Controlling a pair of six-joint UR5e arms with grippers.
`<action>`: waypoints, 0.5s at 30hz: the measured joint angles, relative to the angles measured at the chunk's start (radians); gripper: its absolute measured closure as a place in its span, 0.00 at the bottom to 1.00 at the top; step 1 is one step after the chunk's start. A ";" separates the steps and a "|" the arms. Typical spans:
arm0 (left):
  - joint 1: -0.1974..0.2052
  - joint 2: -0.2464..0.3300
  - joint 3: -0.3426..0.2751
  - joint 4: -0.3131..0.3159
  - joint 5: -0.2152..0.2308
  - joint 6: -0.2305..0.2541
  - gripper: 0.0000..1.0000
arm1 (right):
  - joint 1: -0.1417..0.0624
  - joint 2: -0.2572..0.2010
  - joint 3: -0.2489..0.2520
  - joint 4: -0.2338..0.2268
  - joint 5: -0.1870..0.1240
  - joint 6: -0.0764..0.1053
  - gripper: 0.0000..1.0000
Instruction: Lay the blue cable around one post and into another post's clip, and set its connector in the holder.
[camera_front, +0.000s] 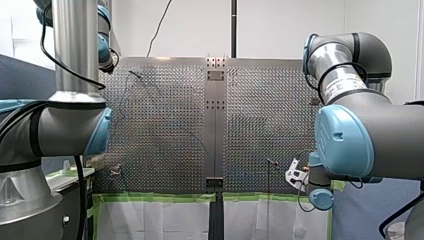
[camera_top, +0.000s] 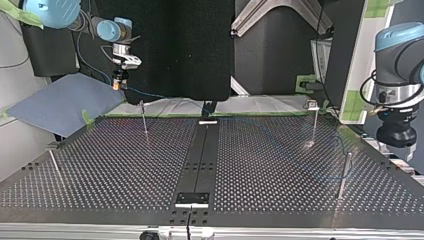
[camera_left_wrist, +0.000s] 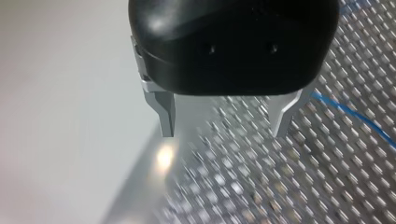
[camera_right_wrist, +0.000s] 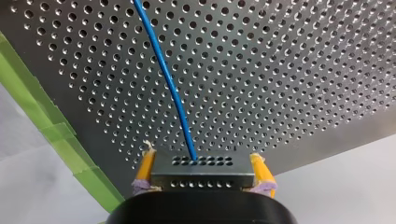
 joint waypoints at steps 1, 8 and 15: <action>0.000 0.007 0.007 -0.007 0.007 0.000 0.00 | 0.001 0.000 -0.001 0.001 0.000 0.000 1.00; -0.007 0.070 0.070 -0.070 0.065 0.002 0.00 | 0.006 0.000 -0.009 0.012 0.000 -0.001 1.00; -0.025 0.134 0.134 -0.133 0.076 0.003 0.00 | 0.006 0.000 -0.011 0.013 0.000 -0.004 1.00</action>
